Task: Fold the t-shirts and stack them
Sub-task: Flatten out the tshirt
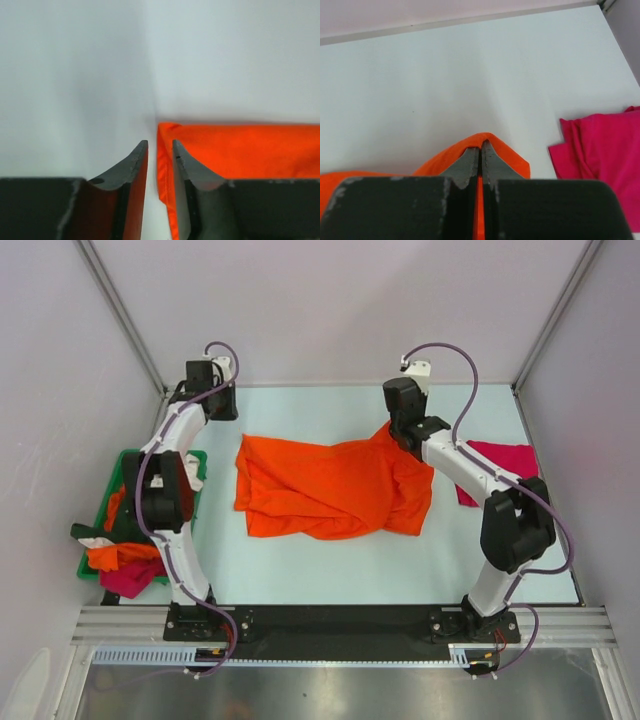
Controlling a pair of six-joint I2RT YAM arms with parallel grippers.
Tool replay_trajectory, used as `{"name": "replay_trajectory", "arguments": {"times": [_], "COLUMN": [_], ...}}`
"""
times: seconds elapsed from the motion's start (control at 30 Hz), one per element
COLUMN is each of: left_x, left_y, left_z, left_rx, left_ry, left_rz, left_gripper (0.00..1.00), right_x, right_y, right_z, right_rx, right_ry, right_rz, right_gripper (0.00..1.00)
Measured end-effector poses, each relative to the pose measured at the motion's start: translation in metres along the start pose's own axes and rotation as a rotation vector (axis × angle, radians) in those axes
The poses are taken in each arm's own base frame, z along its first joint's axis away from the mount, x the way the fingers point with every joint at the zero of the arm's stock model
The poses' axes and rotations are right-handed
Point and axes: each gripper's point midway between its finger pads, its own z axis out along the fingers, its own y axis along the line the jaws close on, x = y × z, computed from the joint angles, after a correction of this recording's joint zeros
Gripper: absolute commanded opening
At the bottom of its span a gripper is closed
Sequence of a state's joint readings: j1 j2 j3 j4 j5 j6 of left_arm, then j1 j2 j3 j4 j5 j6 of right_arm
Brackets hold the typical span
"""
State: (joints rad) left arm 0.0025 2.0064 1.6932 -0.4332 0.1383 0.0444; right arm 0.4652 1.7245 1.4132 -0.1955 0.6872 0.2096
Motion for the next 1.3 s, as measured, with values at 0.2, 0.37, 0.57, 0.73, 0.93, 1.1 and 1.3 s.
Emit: {"name": "replay_trajectory", "arguments": {"times": [0.2, 0.37, 0.57, 0.73, 0.93, 1.1, 1.3], "left_x": [-0.002, 0.018, 0.067, 0.105, 0.11, 0.115, 0.128], "left_y": [-0.008, -0.017, -0.035, -0.051, -0.058, -0.055, -0.051], "left_z": [0.002, -0.01, -0.022, -0.022, -0.021, -0.01, 0.002], "left_rx": [0.006, 0.032, 0.097, 0.137, 0.149, 0.138, 0.117], "left_ry": [-0.007, 0.019, 0.124, 0.221, 0.24, 0.261, 0.305], "left_rz": [-0.009, -0.048, -0.106, -0.115, -0.106, -0.11, -0.115], "left_gripper": [0.56, 0.51, 0.38, 0.37, 0.42, 0.44, 0.46], "right_x": [-0.006, -0.008, -0.007, -0.007, -0.007, -0.003, 0.002], "right_y": [0.009, 0.01, 0.012, 0.013, 0.015, 0.016, 0.016], "right_z": [0.008, 0.008, 0.008, 0.008, 0.007, 0.007, 0.007], "right_rx": [-0.018, -0.025, -0.032, -0.039, -0.044, -0.045, -0.045], "right_ry": [-0.012, -0.015, -0.013, -0.012, -0.011, -0.006, 0.001], "right_rz": [0.01, 0.015, 0.015, 0.021, 0.029, 0.032, 0.026], "right_gripper": [0.0, 0.0, 0.0, 0.0, 0.0, 0.0, 0.0]}}
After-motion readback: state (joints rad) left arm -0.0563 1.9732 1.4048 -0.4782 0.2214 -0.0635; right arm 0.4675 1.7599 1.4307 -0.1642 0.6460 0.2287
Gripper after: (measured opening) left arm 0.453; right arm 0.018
